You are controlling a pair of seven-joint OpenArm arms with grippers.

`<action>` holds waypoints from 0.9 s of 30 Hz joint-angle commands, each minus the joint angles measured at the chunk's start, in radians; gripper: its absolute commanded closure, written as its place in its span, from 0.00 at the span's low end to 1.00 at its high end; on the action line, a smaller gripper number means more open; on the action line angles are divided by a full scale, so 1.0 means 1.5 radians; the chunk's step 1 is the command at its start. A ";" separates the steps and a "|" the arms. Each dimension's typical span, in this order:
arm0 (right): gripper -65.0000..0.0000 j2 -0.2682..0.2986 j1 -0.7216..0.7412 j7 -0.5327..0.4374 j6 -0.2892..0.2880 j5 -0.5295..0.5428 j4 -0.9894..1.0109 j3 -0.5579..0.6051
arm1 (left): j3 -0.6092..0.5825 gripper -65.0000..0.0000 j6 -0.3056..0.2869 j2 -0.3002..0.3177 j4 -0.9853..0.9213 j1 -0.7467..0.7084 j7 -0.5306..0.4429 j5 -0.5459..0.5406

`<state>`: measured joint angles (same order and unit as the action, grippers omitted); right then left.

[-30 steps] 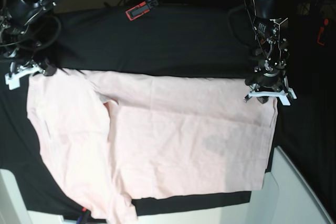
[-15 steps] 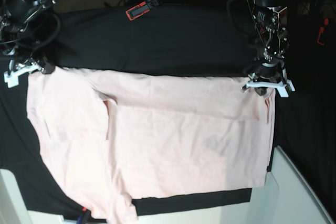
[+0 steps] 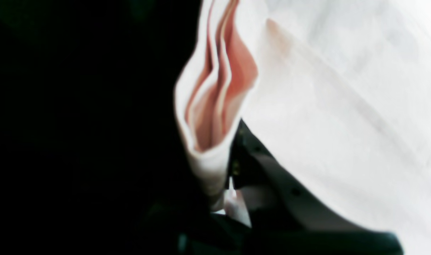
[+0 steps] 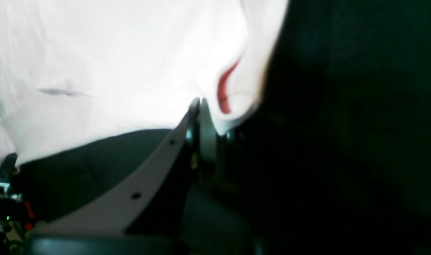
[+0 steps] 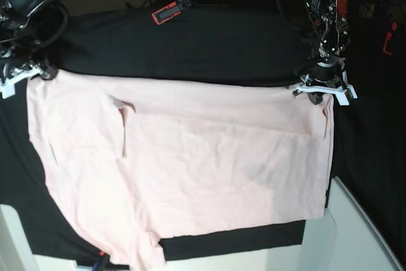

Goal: Fold the T-shirt properly
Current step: 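Pull the shirt toward the robot base with both grippers, spreading it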

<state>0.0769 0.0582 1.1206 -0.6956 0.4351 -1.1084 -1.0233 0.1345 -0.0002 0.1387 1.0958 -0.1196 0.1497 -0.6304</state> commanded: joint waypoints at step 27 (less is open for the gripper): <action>1.00 -0.028 -0.108 0.098 -0.002 0.007 -0.148 -0.005 | 0.077 1.00 0.007 0.031 0.149 -0.202 0.008 0.003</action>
<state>0.0193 -0.1062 1.2781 -0.6991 0.4458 -1.3113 -1.0256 0.2378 -0.0078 0.1680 1.3014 -0.4152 0.1894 -0.6296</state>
